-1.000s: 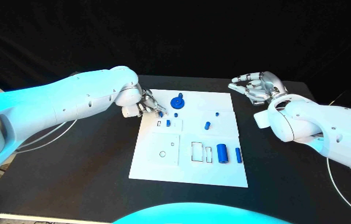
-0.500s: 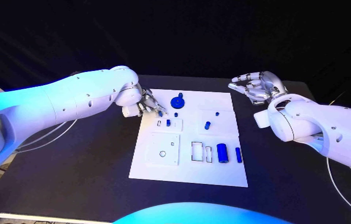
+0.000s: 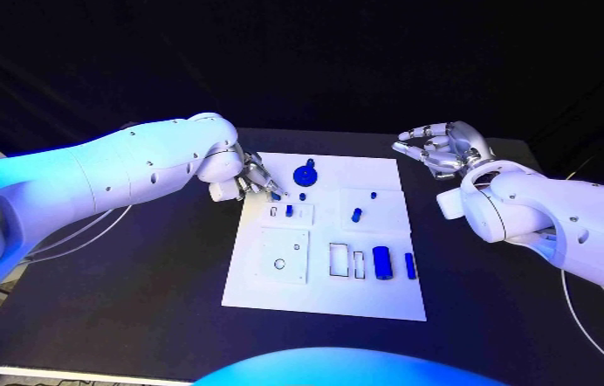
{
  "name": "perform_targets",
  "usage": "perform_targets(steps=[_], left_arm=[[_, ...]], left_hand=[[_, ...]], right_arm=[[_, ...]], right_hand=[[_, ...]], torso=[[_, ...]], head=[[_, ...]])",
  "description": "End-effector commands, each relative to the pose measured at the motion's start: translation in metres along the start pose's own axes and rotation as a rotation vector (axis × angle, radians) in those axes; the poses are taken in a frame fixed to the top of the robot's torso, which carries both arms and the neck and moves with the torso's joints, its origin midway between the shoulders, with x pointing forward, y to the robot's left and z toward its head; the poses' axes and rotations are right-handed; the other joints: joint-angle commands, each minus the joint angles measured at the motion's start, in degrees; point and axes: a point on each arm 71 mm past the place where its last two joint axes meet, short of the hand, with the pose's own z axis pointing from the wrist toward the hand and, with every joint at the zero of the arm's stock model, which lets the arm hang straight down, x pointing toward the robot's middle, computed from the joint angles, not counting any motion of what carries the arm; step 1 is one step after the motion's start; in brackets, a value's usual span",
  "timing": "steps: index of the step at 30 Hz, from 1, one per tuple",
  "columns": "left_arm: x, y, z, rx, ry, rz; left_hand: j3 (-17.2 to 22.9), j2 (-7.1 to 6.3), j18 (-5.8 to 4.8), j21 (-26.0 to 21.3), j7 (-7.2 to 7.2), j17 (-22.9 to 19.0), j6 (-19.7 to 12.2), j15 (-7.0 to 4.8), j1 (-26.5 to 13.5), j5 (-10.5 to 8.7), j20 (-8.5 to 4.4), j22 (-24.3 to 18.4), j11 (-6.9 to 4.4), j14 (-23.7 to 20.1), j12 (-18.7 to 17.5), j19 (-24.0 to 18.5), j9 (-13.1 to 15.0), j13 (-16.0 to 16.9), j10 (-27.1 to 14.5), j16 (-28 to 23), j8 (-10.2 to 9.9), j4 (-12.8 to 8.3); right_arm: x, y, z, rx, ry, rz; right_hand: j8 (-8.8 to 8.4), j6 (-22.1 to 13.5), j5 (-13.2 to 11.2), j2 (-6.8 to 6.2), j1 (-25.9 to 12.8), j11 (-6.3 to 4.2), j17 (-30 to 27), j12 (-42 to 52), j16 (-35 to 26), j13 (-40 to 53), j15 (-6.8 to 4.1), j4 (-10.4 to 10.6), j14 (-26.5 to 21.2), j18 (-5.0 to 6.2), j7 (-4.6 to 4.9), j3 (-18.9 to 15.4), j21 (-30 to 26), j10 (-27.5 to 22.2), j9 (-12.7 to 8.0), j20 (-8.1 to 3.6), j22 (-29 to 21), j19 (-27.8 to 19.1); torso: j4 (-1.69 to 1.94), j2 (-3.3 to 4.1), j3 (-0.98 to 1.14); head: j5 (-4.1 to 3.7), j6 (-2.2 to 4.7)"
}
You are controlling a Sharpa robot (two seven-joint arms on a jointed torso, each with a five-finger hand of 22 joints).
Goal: Assemble the parts on the task board
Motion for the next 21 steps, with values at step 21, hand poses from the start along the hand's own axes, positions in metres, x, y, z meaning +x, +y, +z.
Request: perform_targets(steps=[21], left_arm=[[0.0015, -0.0016, -0.0003, 0.006, 0.008, 0.01]], left_hand=[[2.8, -2.17, -0.08, -0.5, -0.22, 9.8, 0.3, 0.07, -2.3, -0.26, 0.17, 2.0, 0.12, 4.4, -0.3, -0.4, 1.0, 0.8, -0.3, -0.4, -0.2, -0.1]], right_arm=[[0.0011, 0.0013, -0.0001, -0.014, 0.009, -0.006]], right_hand=[[0.52, -0.4, 0.1, -0.05, 0.1, -0.16, 9.0, -0.1, -0.3, 7.9, -0.29, 0.1, 4.5, 0.16, -0.1, -0.4, -0.2, 0.1, 0.1, -0.14, 14.2, 4.9]], torso=[[0.0, 0.03, 0.02]], head=[[0.01, -0.05]])
